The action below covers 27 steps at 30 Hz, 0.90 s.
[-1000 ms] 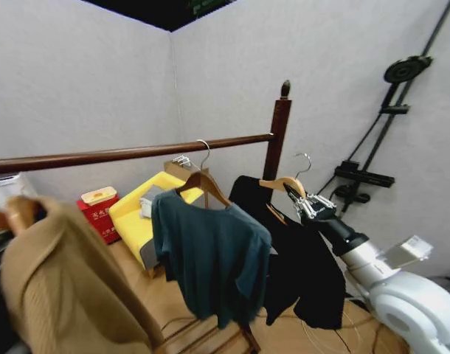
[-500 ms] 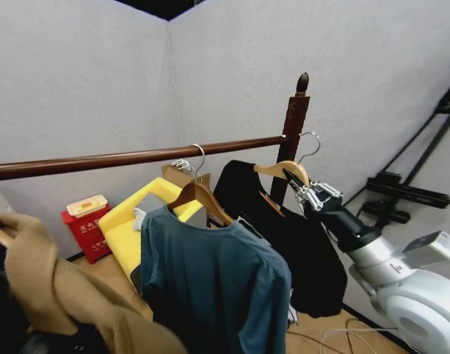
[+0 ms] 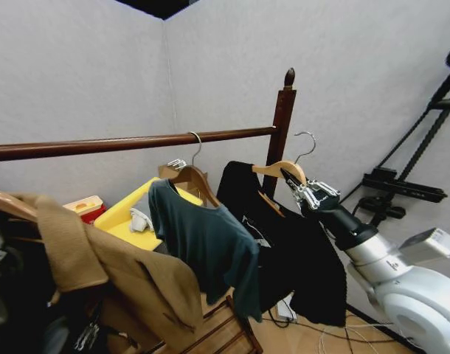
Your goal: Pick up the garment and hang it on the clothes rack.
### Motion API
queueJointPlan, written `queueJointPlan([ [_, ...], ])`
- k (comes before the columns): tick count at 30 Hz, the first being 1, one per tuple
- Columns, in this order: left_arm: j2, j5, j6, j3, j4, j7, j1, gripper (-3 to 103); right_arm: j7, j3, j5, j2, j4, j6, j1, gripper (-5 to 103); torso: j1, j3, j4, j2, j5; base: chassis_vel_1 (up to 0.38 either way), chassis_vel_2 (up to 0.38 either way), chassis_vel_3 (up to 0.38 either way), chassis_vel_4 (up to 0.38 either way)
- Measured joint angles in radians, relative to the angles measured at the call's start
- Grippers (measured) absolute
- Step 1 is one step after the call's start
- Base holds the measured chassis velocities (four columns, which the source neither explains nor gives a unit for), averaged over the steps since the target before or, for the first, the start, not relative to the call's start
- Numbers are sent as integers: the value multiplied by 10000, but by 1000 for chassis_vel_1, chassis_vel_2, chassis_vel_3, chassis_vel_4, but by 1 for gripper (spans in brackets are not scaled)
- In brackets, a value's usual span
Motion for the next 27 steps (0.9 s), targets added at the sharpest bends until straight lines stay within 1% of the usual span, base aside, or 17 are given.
queueJointPlan([
  [1, 0, 0, 0, 0, 0, 0, 0, 46, -1, -2, -17, 29, -9, 0, -23, 10, -54, -53, -1, -101, 1, 0, 0, 0, 0],
  [3, 0, 0, 0, 0, 0, 0, -1, 46, -1, -3, -33, 49, -13, 0, -32, 10, -86, -86, -1, -165, 1, 0, 0, 0, 0],
  [11, 0, 0, 0, 0, 0, 0, 0, 46, -1, -17, -50, 44, -66, 46, 58, 10, -126, -128, -2, -242, 0, 0, 0, 0, 0],
  [13, 0, 0, 0, 0, 0, 0, 0, 46, -1, -15, -50, 29, -75, 47, 59, 10, -102, -102, -1, -192, 0, 0, 0, 0, 0],
  [15, 0, 0, 0, 0, 0, 0, 0, 46, -1, -12, -51, 19, -89, 57, 49, 10, -22, -18, -2, -29, 0, 0, 0, 0, 0],
  [17, 0, 0, 0, 0, 0, 0, 0, 46, -3, -12, -52, 18, -91, 60, 47, 10, 8, 13, -2, 31, 0, 0, 0, 0, 0],
  [20, 0, 0, 0, 0, 0, -1, 0, 46, -10, -61, -58, -1, -128, 75, 84, 10, 155, 166, -3, 332, 0, 0, 0, 0, 0],
  [23, 0, 0, 0, -1, 0, -1, 0, 46, -14, -82, -59, -12, -143, 75, 103, 10, 188, 201, -3, 400, 0, 0, 0, 0, 0],
  [25, 0, 0, 0, 0, 0, -2, 0, 46, -100, -235, -2, -91, -306, 76, 278, 10, 294, 311, -5, 619, 0, 0, 0, 0, 0],
  [27, 0, 0, 0, -1, 0, -2, 0, 46, -146, -361, 123, -155, -505, 63, 492, 10, 322, 341, -5, 675, 0, 0, 0, 0, 0],
])
